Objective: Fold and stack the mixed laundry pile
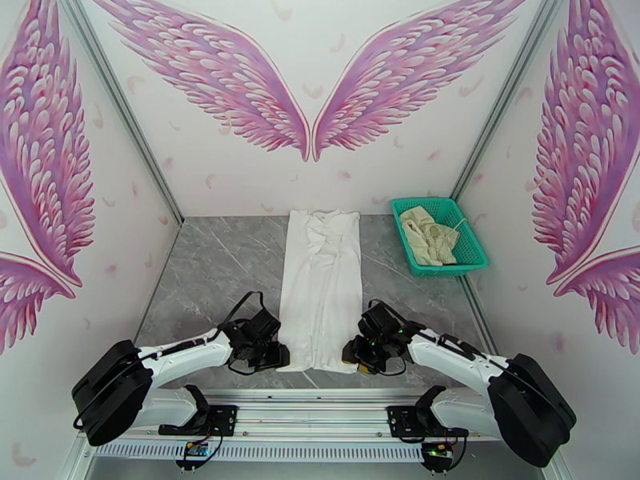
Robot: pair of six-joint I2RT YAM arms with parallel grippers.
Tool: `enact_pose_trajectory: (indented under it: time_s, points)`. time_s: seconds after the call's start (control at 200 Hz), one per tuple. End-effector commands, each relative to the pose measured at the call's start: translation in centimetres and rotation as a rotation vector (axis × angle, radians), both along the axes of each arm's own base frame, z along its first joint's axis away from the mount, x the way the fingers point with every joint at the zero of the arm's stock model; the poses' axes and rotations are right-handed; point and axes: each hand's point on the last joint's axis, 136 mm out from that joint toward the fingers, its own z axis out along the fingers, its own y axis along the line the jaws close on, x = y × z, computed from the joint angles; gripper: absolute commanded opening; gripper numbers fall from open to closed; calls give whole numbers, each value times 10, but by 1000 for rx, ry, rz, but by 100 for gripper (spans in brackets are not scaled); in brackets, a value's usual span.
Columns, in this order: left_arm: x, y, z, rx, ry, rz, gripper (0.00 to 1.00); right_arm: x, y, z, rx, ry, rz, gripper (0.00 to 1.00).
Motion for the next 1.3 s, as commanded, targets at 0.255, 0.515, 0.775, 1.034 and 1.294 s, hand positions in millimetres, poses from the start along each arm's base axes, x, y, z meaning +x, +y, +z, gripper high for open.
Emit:
enact_pose_trajectory:
  time_s: [0.255, 0.515, 0.775, 1.034, 1.294]
  points:
    - [13, 4, 6, 87, -79, 11, 1, -8, -26, -5, -136, -12, -17, 27]
    - [2, 26, 7, 147, -79, 10, 0, -22, -41, -8, -172, 0, -33, 14]
    - [1, 28, 14, 131, -104, 22, 0, -39, -54, -10, -198, 23, -42, 10]
    - [14, 24, 47, 135, -182, 12, 0, -27, -56, 18, -210, -34, -61, 8]
    - [59, 7, 115, 124, -318, -10, 0, 16, -55, 87, -264, -179, -100, 6]
